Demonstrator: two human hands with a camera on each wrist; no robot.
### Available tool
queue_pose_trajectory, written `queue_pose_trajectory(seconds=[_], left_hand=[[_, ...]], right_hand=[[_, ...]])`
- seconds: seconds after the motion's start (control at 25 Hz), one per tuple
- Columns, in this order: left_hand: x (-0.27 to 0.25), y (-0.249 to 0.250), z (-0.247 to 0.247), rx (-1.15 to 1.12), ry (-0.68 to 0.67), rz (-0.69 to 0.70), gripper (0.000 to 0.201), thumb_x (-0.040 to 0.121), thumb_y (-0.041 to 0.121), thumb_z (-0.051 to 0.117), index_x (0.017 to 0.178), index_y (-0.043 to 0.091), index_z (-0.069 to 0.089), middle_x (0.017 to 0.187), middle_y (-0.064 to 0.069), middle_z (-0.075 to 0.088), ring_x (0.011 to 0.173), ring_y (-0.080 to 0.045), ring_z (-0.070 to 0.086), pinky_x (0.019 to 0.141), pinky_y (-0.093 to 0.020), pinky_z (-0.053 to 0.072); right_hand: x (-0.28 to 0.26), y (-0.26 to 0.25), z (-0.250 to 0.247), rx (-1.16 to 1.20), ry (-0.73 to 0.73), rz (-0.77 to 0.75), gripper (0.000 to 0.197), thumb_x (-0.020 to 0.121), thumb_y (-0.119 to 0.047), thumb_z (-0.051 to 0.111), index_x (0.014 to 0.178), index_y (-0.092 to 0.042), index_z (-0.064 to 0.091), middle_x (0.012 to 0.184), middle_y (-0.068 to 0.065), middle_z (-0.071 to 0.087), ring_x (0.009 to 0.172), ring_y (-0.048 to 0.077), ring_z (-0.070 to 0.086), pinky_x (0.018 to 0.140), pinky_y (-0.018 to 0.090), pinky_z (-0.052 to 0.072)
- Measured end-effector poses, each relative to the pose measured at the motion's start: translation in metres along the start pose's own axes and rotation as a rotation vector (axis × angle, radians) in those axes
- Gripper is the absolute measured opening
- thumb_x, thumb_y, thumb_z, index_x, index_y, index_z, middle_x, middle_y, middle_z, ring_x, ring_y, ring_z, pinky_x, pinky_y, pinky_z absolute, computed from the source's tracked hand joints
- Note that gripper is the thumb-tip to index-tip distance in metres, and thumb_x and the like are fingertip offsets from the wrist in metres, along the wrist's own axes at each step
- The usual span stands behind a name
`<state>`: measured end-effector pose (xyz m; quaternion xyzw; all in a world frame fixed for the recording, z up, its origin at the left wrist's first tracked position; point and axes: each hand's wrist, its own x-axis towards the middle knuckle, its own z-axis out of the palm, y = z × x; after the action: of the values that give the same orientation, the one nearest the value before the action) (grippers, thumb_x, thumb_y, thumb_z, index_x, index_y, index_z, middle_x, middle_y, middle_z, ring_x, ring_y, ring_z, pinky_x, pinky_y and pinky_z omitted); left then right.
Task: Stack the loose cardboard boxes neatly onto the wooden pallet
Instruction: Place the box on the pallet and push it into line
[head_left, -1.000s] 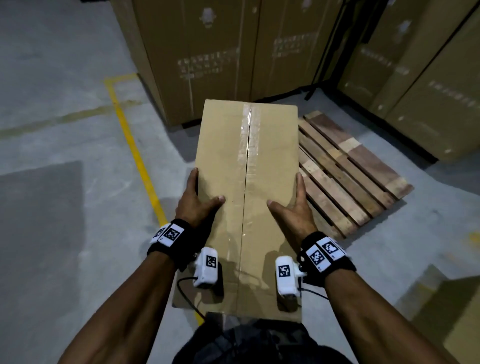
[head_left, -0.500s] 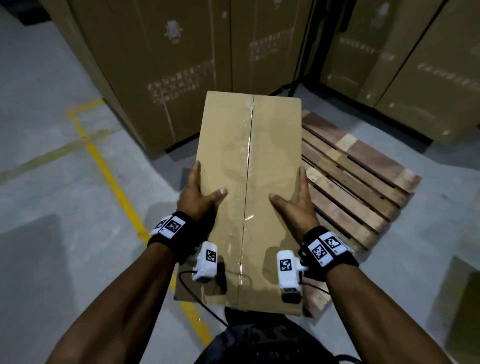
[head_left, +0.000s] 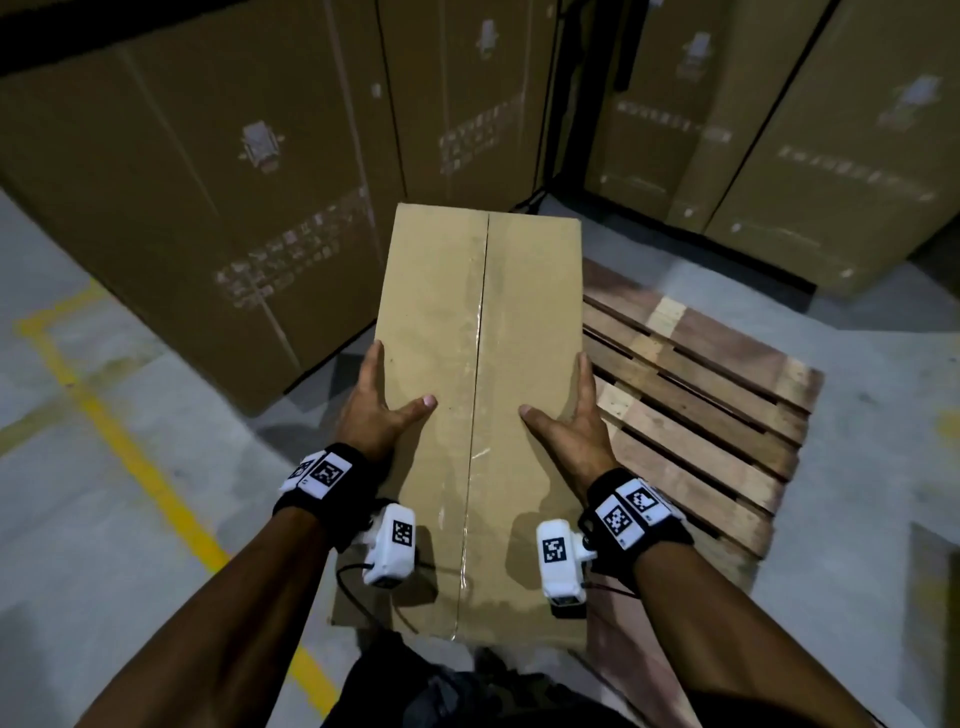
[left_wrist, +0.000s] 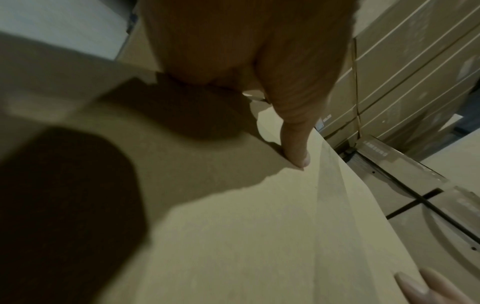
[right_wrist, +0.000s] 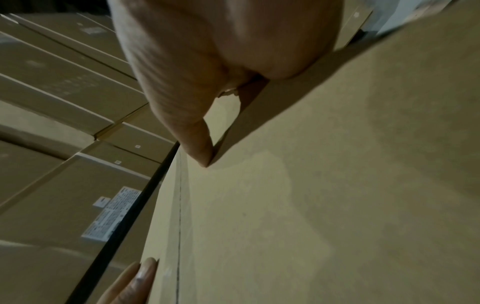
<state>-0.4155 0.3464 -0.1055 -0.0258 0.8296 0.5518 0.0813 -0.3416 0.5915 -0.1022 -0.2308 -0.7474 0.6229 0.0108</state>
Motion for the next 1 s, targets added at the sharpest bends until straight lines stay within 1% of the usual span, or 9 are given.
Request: queue_pose_trajectory(seconds=[0.08,0.2,0.32,0.44,0.52,0.64,0.76,0.92,1.0], left_hand=[[0.043,-0.002,-0.003,-0.002,-0.048,0.006,0.104,0.078,0.031,0.084,0.157,0.032,0.017,0.161,0.002,0.028,0.147,-0.020,0.026,0.114,-0.031,0.023],[0.107,-0.003,-0.012,0.073,-0.130,-0.012,0.104,0.079,0.033,0.082,0.158,0.033,0.013,0.163,0.001,0.023,0.148,-0.023,0.023,0.119,-0.041,0.023],[0.174,0.007,-0.026,0.090,-0.232,0.001,0.102,0.082,0.032,0.080,0.158,0.034,0.012,0.163,0.000,0.023,0.148,-0.026,0.023,0.119,-0.046,0.024],[0.232,0.019,-0.040,0.098,-0.307,0.020,0.103,0.081,0.033,0.080,0.158,0.034,0.012,0.162,-0.001,0.026,0.146,-0.027,0.027,0.119,-0.046,0.026],[0.265,0.025,-0.047,0.127,-0.332,0.034,0.104,0.079,0.039,0.081,0.157,0.037,0.012,0.161,-0.001,0.028,0.145,-0.029,0.030,0.118,-0.048,0.028],[0.300,0.032,-0.051,0.153,-0.358,0.037,0.105,0.076,0.047,0.082,0.155,0.044,0.013,0.160,0.002,0.030,0.145,-0.030,0.031,0.117,-0.048,0.029],[0.331,0.043,-0.049,0.162,-0.399,0.053,0.104,0.075,0.047,0.082,0.154,0.044,0.014,0.160,0.004,0.030,0.145,-0.028,0.031,0.118,-0.046,0.029],[0.365,0.054,-0.034,0.199,-0.463,0.060,0.104,0.077,0.045,0.081,0.155,0.042,0.012,0.162,0.004,0.025,0.147,-0.028,0.027,0.119,-0.048,0.026],[0.381,0.056,-0.020,0.215,-0.474,0.053,0.104,0.077,0.045,0.081,0.156,0.042,0.012,0.163,0.003,0.025,0.147,-0.029,0.026,0.119,-0.048,0.025]], right_hand=[[0.026,-0.005,0.016,-0.015,0.048,0.024,0.105,0.081,-0.033,0.080,0.152,-0.057,0.006,0.128,-0.018,0.047,0.117,0.014,0.050,0.109,0.037,0.040],[0.062,-0.015,0.043,-0.016,0.114,0.077,0.105,0.083,-0.034,0.079,0.153,-0.056,0.004,0.128,-0.017,0.046,0.115,0.013,0.048,0.107,0.034,0.039],[0.098,-0.041,0.077,-0.003,0.198,0.111,0.105,0.082,-0.035,0.080,0.154,-0.055,0.005,0.138,-0.014,0.049,0.120,0.014,0.051,0.108,0.033,0.040],[0.128,-0.072,0.104,-0.012,0.298,0.145,0.106,0.078,-0.039,0.080,0.151,-0.058,0.005,0.152,-0.007,0.046,0.133,0.022,0.050,0.113,0.042,0.041],[0.147,-0.087,0.117,-0.018,0.343,0.173,0.108,0.078,-0.040,0.081,0.152,-0.057,0.005,0.153,-0.004,0.046,0.133,0.024,0.050,0.113,0.042,0.041],[0.167,-0.099,0.129,-0.014,0.384,0.191,0.109,0.078,-0.041,0.081,0.153,-0.056,0.003,0.155,0.000,0.042,0.135,0.028,0.048,0.113,0.043,0.040],[0.187,-0.108,0.137,-0.015,0.422,0.206,0.108,0.081,-0.039,0.080,0.155,-0.053,0.002,0.159,0.000,0.037,0.139,0.029,0.043,0.115,0.040,0.036],[0.217,-0.106,0.136,-0.025,0.469,0.247,0.109,0.078,-0.045,0.079,0.152,-0.058,0.000,0.161,0.002,0.033,0.143,0.035,0.036,0.117,0.049,0.032],[0.236,-0.102,0.129,0.008,0.456,0.259,0.108,0.081,-0.040,0.078,0.155,-0.054,0.000,0.162,0.001,0.032,0.144,0.032,0.035,0.116,0.041,0.031]])
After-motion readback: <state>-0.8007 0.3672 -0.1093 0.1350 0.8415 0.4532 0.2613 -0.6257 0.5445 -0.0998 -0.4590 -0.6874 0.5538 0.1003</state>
